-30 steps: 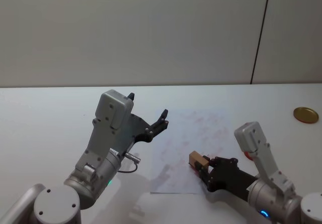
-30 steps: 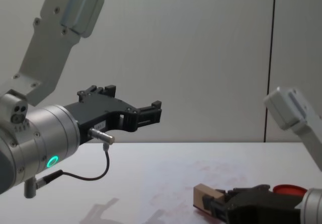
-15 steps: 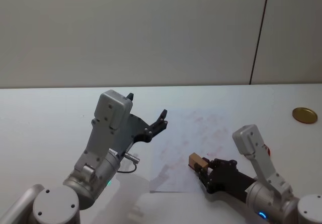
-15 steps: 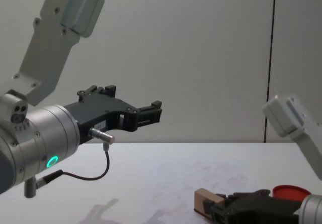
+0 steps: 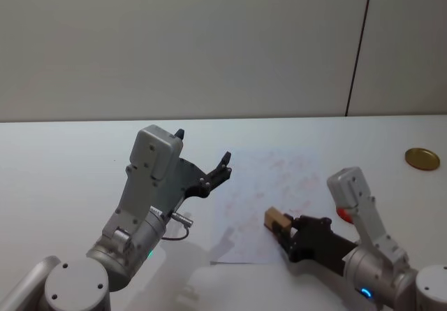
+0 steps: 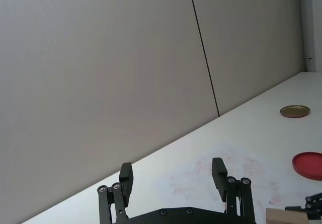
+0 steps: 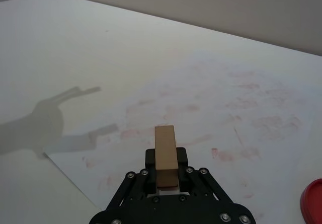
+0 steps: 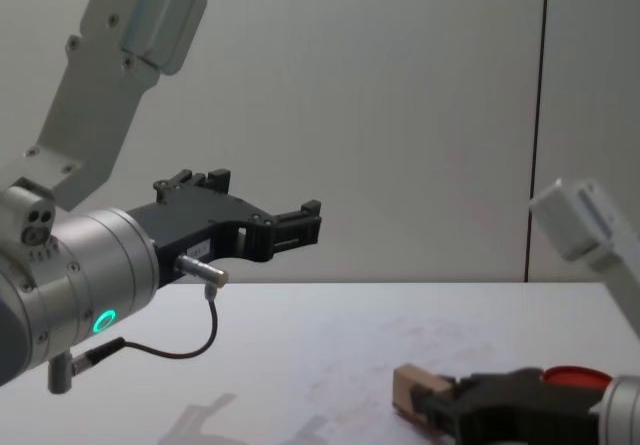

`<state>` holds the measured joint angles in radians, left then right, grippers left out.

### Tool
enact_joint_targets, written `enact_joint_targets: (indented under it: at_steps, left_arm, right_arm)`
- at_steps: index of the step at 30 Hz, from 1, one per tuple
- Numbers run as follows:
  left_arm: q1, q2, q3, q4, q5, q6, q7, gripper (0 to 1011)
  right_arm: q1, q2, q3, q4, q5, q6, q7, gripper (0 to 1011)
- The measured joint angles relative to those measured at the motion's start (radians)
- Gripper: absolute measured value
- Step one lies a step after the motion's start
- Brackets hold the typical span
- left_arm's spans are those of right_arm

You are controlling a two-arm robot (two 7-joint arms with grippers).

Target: Use the one hand to pick up the stamp and affix it onto the A4 paper.

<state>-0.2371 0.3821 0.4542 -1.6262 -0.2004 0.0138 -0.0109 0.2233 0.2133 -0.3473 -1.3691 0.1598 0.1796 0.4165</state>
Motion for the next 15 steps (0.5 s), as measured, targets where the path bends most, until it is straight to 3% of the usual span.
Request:
enact_joint_targets:
  at_steps: [15]
  left_arm:
    - [0.0,0.0,0.0,0.0,0.0,0.0,0.0,993]
  right_arm:
    - [0.003,0.021,0.037,-0.068,0.073,-0.023,-0.045,219]
